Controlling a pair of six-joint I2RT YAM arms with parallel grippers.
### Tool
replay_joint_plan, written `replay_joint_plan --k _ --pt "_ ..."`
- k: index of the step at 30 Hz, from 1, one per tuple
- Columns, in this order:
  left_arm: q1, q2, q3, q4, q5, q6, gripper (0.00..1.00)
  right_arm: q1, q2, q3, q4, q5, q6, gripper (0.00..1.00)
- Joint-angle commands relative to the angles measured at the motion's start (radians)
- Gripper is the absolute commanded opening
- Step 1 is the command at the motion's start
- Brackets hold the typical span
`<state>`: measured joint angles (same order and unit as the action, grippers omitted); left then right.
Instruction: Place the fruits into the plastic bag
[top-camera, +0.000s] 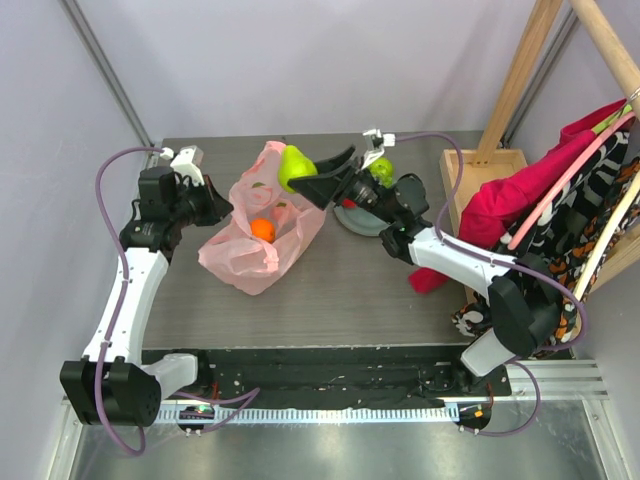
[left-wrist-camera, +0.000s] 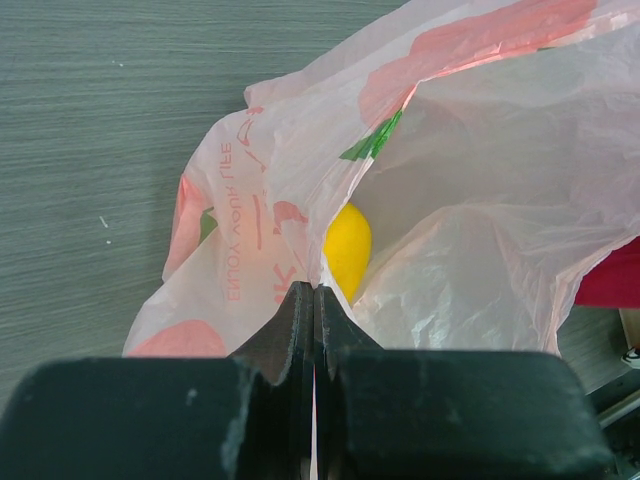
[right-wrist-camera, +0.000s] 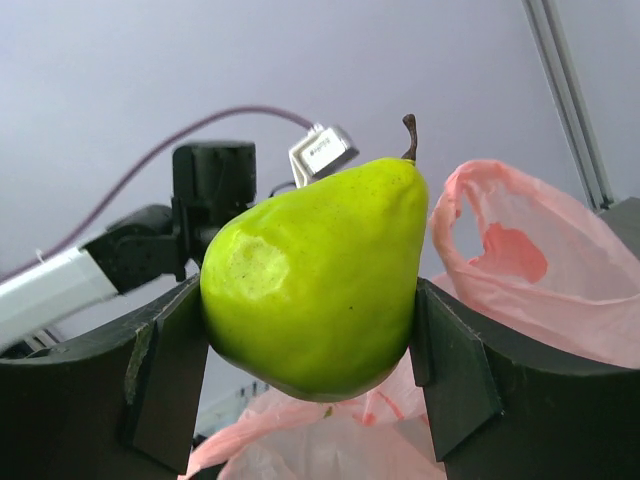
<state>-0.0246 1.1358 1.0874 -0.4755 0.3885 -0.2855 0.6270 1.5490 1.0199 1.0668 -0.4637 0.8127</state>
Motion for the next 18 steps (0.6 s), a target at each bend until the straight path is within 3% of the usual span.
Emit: replay_joint_plan --k 1,11,18 --pt "0.005 -0.024 -0.001 0.041 0.026 -0.007 0.00 0.062 -0.044 0.092 -0.187 -0.036 -0.197 0.14" --pt "0.005 -0.021 -0.003 0.043 0.029 -0.011 0.00 0.172 0.006 0.322 -0.836 0.132 -0.553 0.14" --pt "0.005 -0.022 -0.003 0.043 0.027 -0.011 0.00 0.192 0.086 0.494 -1.152 0.382 -0.579 0.12"
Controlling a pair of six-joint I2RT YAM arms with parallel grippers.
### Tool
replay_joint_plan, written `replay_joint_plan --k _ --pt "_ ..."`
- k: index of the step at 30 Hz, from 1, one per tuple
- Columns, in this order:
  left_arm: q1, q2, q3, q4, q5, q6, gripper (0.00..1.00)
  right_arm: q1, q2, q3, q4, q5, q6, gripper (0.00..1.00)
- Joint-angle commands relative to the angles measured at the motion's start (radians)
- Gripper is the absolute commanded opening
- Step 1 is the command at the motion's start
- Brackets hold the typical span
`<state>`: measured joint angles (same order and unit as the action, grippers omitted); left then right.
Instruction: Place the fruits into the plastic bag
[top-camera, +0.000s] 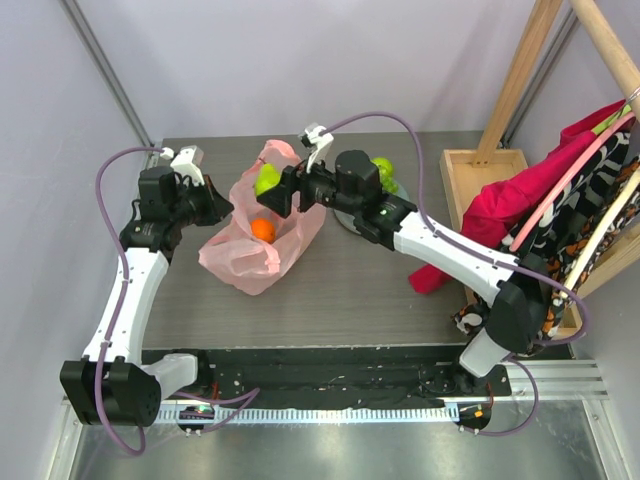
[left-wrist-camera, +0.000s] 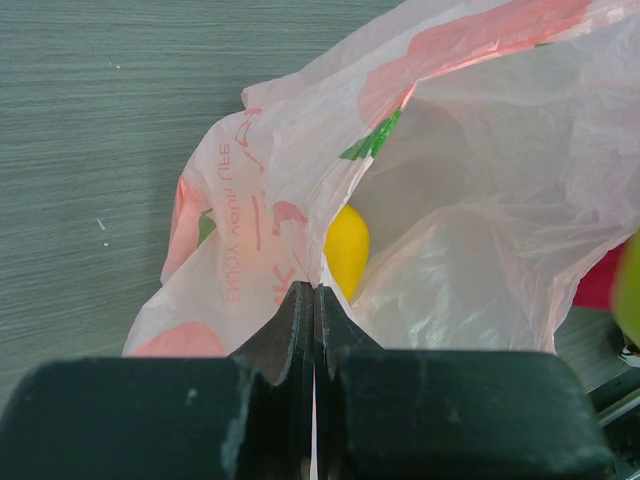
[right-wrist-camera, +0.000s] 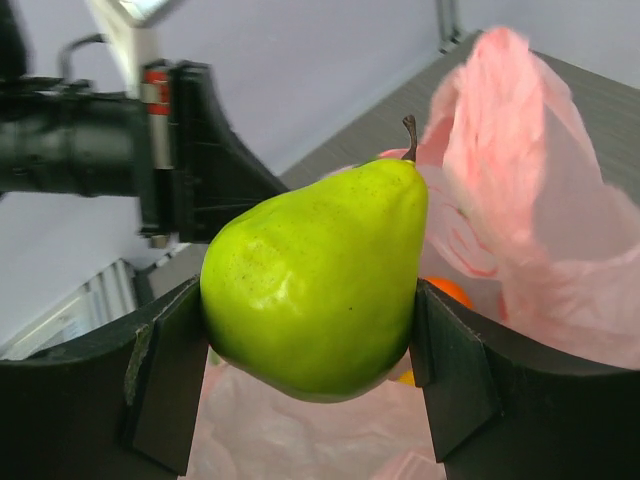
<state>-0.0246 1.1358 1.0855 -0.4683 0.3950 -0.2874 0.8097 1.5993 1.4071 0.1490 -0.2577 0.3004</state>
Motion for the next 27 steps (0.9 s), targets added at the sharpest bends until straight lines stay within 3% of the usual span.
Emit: replay_joint_plan --k 1,9,16,27 --pt "0.005 -0.021 -0.002 0.036 0.019 -0.009 0.00 0.016 0.065 0.127 -0.265 0.204 -0.079 0.12" --pt "0.005 -0.024 -0.001 0.036 0.019 -0.009 0.00 0.077 0.266 0.412 -0.583 0.413 -0.101 0.12" --pt "0.005 -0.022 -0.001 0.034 0.022 -0.009 0.00 0.112 0.392 0.518 -0.615 0.471 -0.078 0.18" --pt "0.005 -0.024 0.001 0.030 0.008 -0.004 0.00 0.103 0.588 0.679 -0.758 0.529 -0.063 0.35"
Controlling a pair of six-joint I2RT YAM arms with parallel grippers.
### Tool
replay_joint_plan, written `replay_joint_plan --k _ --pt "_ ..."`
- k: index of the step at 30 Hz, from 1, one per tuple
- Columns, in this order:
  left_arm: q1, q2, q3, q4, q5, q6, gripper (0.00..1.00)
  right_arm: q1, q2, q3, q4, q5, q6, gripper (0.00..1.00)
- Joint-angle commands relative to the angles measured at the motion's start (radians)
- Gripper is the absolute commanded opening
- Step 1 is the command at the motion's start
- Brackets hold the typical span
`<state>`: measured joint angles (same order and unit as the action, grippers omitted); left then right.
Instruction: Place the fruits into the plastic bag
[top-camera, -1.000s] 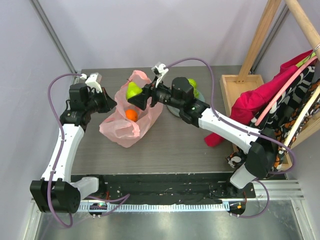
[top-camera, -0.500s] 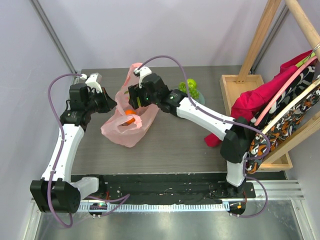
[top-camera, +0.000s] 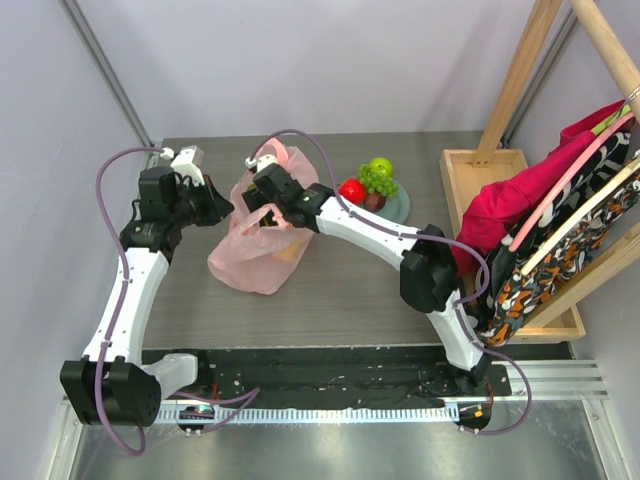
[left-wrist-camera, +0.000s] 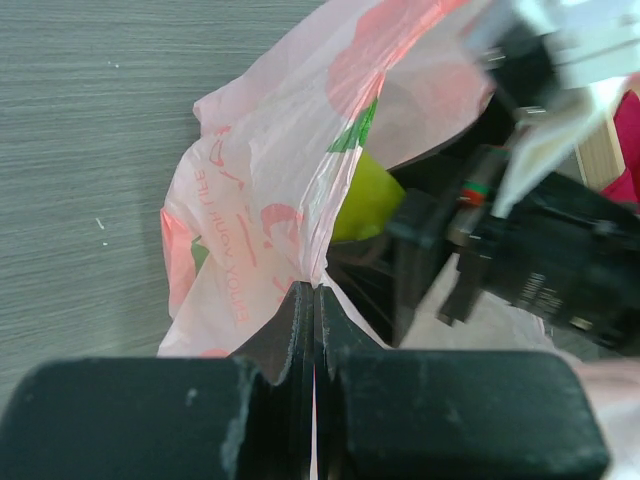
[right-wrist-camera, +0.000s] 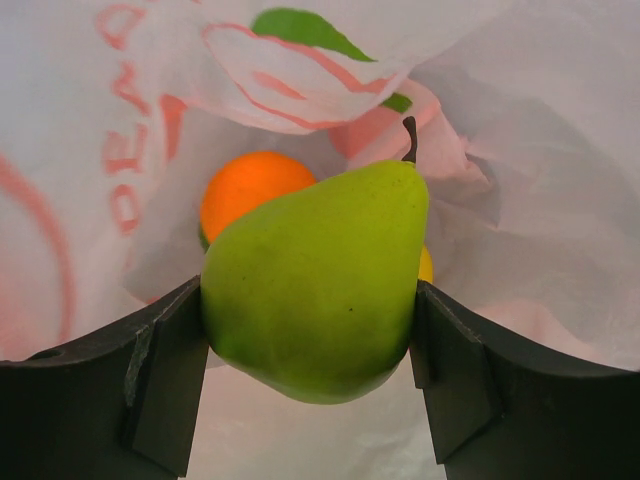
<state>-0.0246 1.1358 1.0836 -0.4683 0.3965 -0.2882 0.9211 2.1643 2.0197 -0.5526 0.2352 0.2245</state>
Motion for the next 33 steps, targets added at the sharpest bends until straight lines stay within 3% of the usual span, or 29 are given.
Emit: replay_joint_plan --k 1,7,11,16,19,23,30,33 --pt "0.005 -0.025 0.002 0.030 0.005 -0.002 0.00 -0.011 0.035 0.073 -0.062 0.035 0.025 0.38" --pt "0.005 -0.027 0.002 0.028 0.001 0.000 0.00 -0.045 0.051 0.068 -0.069 -0.063 0.045 0.47" --pt "0.005 -0.025 0.004 0.026 0.001 -0.002 0.00 -0.047 0.045 0.063 -0.069 -0.102 0.026 0.70" --pt "0.005 -0.027 0.002 0.028 0.004 -0.002 0.00 -0.047 0.040 0.056 -0.067 -0.114 0.013 0.89" --pt "0.005 -0.025 0.002 0.028 0.004 -0.002 0.00 -0.047 0.040 0.056 -0.063 -0.109 0.009 0.90" --pt "0.005 -0.025 0.004 0.026 0.002 -0.002 0.00 -0.047 0.031 0.048 -0.058 -0.117 0.009 1.00" --pt "0.005 -0.024 0.004 0.025 0.002 -0.002 0.00 -0.047 -0.060 -0.065 0.040 -0.155 0.016 0.95" --pt "0.005 -0.022 0.006 0.026 0.004 -0.002 0.00 -0.047 -0.142 -0.163 0.164 -0.197 0.021 0.93"
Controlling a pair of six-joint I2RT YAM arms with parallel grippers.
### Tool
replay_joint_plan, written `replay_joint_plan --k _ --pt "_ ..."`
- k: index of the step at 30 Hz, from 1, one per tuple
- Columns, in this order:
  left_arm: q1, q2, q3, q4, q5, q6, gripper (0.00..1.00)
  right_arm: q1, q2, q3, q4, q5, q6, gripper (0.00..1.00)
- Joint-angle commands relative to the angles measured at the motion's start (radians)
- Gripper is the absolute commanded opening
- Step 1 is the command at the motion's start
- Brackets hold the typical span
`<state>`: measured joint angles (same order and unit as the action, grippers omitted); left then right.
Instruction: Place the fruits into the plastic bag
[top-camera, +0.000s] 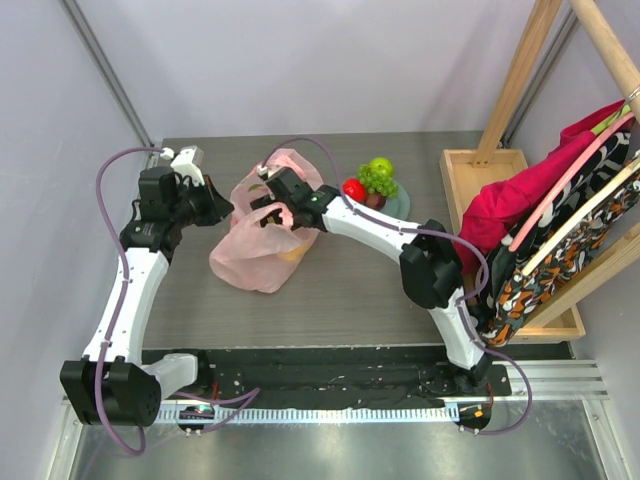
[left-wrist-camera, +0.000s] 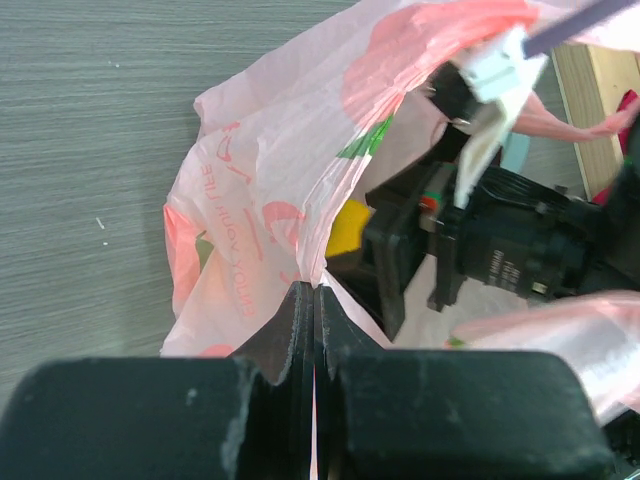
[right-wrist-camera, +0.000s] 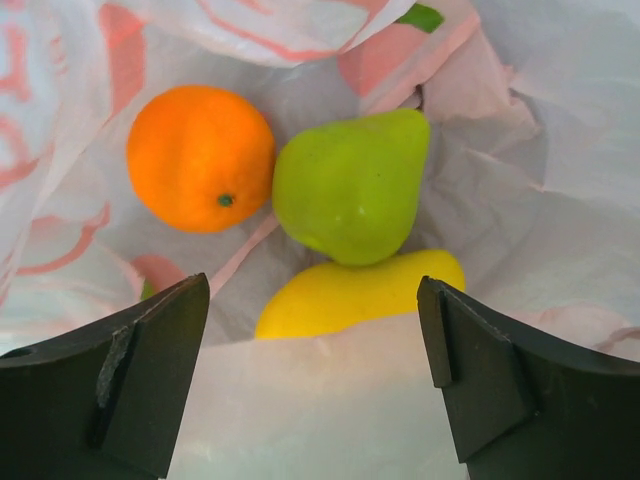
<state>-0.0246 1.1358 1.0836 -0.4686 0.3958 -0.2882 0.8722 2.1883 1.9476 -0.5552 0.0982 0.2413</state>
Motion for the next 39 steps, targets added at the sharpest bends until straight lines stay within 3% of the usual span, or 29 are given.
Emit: replay_joint_plan --k 1,11,19,26,31,35,39 --pt "0.005 -0.024 0.006 0.025 0.003 0.000 0.00 0.002 -0.217 -0.122 0.199 -0.074 0.001 0.92" --pt "0.005 -0.022 0.004 0.028 0.011 -0.005 0.00 0.005 -0.488 -0.444 0.523 -0.161 -0.002 0.92" --pt "0.005 -0.018 0.004 0.028 0.015 -0.008 0.00 0.005 -0.579 -0.515 0.659 -0.310 0.018 0.91" --pt "0.005 -0.015 0.002 0.030 0.018 -0.008 0.00 0.017 -0.758 -0.720 0.924 -0.314 0.042 0.87" --pt "0.005 -0.014 0.002 0.028 0.020 -0.009 0.00 0.017 -0.832 -0.760 0.965 -0.348 0.043 0.86" --pt "0.005 -0.019 0.002 0.028 0.006 -0.005 0.00 0.019 -0.919 -0.884 1.107 -0.313 0.038 0.86" --pt "0.005 -0.019 0.002 0.027 0.005 -0.005 0.00 0.019 -1.019 -0.953 1.117 -0.133 0.012 0.86"
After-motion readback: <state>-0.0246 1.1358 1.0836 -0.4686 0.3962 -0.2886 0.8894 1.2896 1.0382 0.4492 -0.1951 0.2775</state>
